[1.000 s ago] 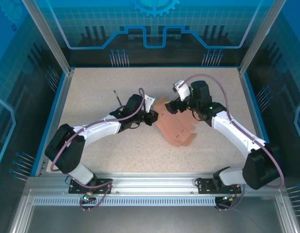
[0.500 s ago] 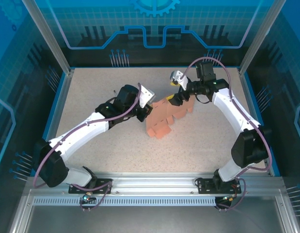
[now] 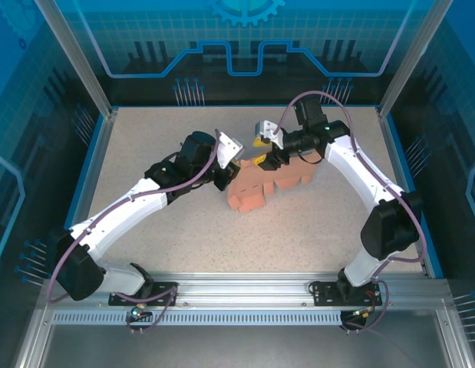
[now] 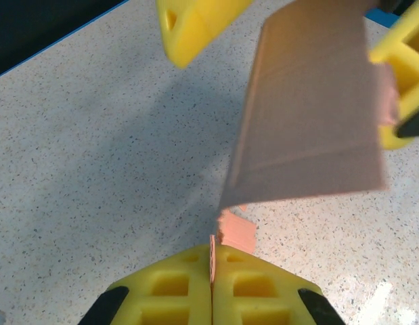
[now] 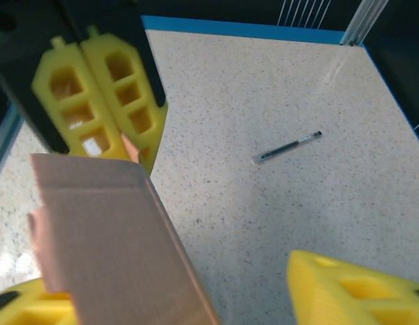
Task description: Fold the paper box
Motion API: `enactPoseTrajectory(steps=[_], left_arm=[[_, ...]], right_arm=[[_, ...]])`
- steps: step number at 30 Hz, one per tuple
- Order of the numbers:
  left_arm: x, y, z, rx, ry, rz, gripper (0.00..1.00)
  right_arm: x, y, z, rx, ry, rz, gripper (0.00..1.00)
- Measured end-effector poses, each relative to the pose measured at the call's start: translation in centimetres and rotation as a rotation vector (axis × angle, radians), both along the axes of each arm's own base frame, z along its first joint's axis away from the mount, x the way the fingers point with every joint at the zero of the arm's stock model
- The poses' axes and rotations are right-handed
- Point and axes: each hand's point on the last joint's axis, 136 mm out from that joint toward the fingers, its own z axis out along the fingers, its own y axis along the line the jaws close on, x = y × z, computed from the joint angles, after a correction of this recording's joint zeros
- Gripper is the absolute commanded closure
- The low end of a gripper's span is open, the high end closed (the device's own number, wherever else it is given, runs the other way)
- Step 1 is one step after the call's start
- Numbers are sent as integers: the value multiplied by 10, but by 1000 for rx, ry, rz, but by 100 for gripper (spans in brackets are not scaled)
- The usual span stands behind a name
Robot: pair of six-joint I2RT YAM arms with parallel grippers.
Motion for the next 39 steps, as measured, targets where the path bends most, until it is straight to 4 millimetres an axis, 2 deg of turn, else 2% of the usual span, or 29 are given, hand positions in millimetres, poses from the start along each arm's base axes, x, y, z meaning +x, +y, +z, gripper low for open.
enactPoseTrajectory(steps=[6, 10, 12, 16, 21, 25, 31, 34, 39], left_arm=[[1, 3, 0, 11, -4, 14, 100], [4, 5, 3, 15, -20, 33, 99], [7, 7, 6, 14, -35, 47, 87], [12, 12, 16, -21, -63, 83, 65], [13, 31, 36, -125, -113, 149, 42], [9, 53, 43, -221, -144, 200, 31], [12, 80, 37, -375, -116, 274, 20], [15, 81, 34, -442, -80, 283, 15], [17, 71, 40, -542, -47, 253, 10]], right_arm=[[2, 1, -5, -19, 31, 8, 73], [1, 2, 1, -20, 54, 16, 83], [-1, 3, 5, -11, 64, 23, 89], [-3, 1, 8, 21, 92, 21, 93], [0, -19, 16, 79, 121, -61, 94], [0, -38, 47, 172, 103, -145, 95], [-2, -61, 107, 336, 56, -258, 95], [-3, -64, 127, 404, 67, -299, 96], [-3, -69, 150, 504, 99, -361, 96]])
